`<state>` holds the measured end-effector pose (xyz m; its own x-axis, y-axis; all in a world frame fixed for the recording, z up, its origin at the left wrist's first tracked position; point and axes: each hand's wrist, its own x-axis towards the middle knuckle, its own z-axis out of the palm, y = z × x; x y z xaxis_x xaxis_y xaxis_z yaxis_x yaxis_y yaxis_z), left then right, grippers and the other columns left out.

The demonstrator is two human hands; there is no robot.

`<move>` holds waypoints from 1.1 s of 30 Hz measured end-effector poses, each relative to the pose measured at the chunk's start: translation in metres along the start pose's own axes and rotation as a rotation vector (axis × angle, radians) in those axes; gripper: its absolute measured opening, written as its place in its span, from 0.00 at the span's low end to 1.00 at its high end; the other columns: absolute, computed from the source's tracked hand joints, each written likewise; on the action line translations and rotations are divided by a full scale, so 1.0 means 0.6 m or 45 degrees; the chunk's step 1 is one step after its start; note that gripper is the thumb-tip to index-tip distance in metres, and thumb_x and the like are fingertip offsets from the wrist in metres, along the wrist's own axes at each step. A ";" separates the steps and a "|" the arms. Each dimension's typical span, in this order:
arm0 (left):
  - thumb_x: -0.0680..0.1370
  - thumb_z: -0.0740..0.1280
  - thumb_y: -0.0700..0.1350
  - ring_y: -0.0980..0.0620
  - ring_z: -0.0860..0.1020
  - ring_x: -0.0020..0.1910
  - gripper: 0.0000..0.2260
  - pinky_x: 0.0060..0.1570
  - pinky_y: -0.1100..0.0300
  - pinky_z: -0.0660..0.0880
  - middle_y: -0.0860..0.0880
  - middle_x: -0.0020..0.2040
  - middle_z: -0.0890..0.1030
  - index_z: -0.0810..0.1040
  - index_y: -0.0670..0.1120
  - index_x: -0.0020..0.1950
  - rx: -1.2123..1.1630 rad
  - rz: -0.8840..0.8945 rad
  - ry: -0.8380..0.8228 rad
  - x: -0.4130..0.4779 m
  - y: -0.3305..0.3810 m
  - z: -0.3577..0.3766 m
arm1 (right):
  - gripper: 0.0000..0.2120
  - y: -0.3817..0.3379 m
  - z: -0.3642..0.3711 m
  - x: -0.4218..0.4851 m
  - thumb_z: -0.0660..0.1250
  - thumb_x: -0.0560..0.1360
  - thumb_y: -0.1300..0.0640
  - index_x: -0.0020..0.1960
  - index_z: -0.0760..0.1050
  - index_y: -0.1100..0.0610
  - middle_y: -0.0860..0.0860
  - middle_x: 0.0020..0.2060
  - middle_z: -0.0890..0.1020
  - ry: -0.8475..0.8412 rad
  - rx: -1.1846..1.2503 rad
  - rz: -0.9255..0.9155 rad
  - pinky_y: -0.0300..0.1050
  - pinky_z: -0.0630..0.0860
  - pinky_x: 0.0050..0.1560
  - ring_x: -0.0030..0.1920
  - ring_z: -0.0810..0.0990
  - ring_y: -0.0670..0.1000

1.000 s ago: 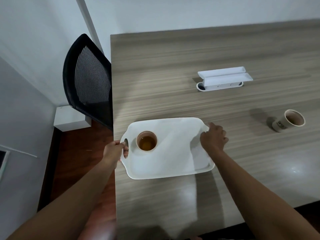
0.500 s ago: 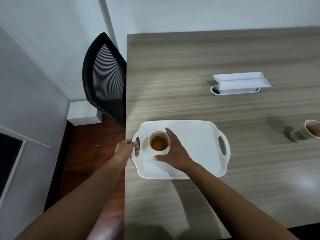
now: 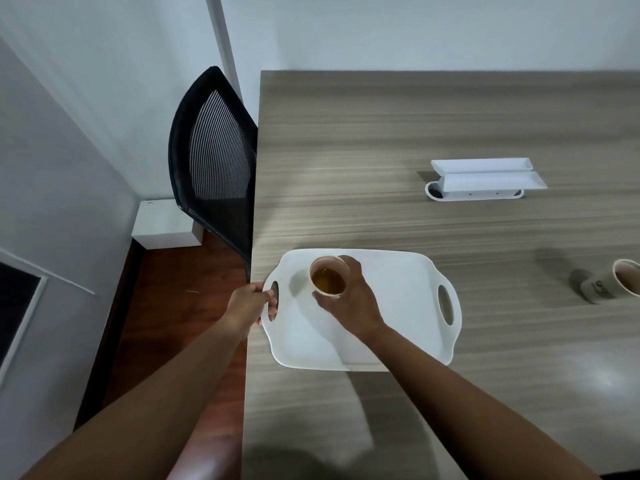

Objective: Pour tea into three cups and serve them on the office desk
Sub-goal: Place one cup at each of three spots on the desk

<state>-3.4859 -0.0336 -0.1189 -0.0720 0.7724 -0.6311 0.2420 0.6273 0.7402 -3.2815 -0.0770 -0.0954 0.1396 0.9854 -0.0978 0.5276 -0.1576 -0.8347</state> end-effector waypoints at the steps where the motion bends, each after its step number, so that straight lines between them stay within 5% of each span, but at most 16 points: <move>1: 0.79 0.62 0.35 0.51 0.74 0.21 0.07 0.30 0.58 0.66 0.47 0.28 0.77 0.79 0.40 0.54 0.008 0.003 0.000 0.000 0.000 0.000 | 0.29 -0.002 -0.010 0.011 0.78 0.65 0.51 0.57 0.65 0.36 0.28 0.53 0.70 0.043 0.016 -0.007 0.29 0.68 0.48 0.52 0.74 0.36; 13: 0.79 0.62 0.34 0.49 0.73 0.23 0.08 0.31 0.58 0.67 0.44 0.33 0.77 0.79 0.44 0.51 -0.042 -0.003 0.010 0.001 0.000 0.001 | 0.33 0.037 -0.094 0.176 0.77 0.68 0.52 0.67 0.65 0.51 0.46 0.54 0.78 0.435 0.127 0.227 0.38 0.70 0.50 0.51 0.78 0.48; 21: 0.79 0.63 0.34 0.47 0.74 0.26 0.09 0.40 0.51 0.71 0.47 0.28 0.78 0.79 0.46 0.46 -0.107 -0.018 0.038 0.014 -0.009 0.004 | 0.33 0.058 -0.098 0.220 0.76 0.68 0.52 0.69 0.65 0.52 0.44 0.53 0.77 0.450 0.105 0.305 0.39 0.69 0.49 0.50 0.76 0.48; 28: 0.79 0.63 0.35 0.46 0.74 0.26 0.07 0.33 0.56 0.67 0.42 0.32 0.78 0.79 0.42 0.48 -0.023 0.025 0.023 0.012 -0.008 0.003 | 0.40 0.072 -0.093 0.219 0.75 0.68 0.51 0.74 0.59 0.50 0.47 0.56 0.78 0.429 0.093 0.336 0.41 0.69 0.51 0.52 0.77 0.50; 33: 0.79 0.63 0.33 0.45 0.75 0.28 0.07 0.36 0.54 0.72 0.42 0.33 0.79 0.78 0.42 0.53 -0.067 0.025 0.019 0.014 -0.007 0.002 | 0.39 0.094 -0.114 0.182 0.71 0.71 0.51 0.76 0.56 0.55 0.54 0.62 0.76 0.487 -0.251 0.465 0.51 0.70 0.58 0.60 0.75 0.56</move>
<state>-3.4861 -0.0297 -0.1276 -0.0822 0.7858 -0.6130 0.1919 0.6161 0.7639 -3.1793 0.0173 -0.1160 0.6170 0.7765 -0.1277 0.5294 -0.5296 -0.6628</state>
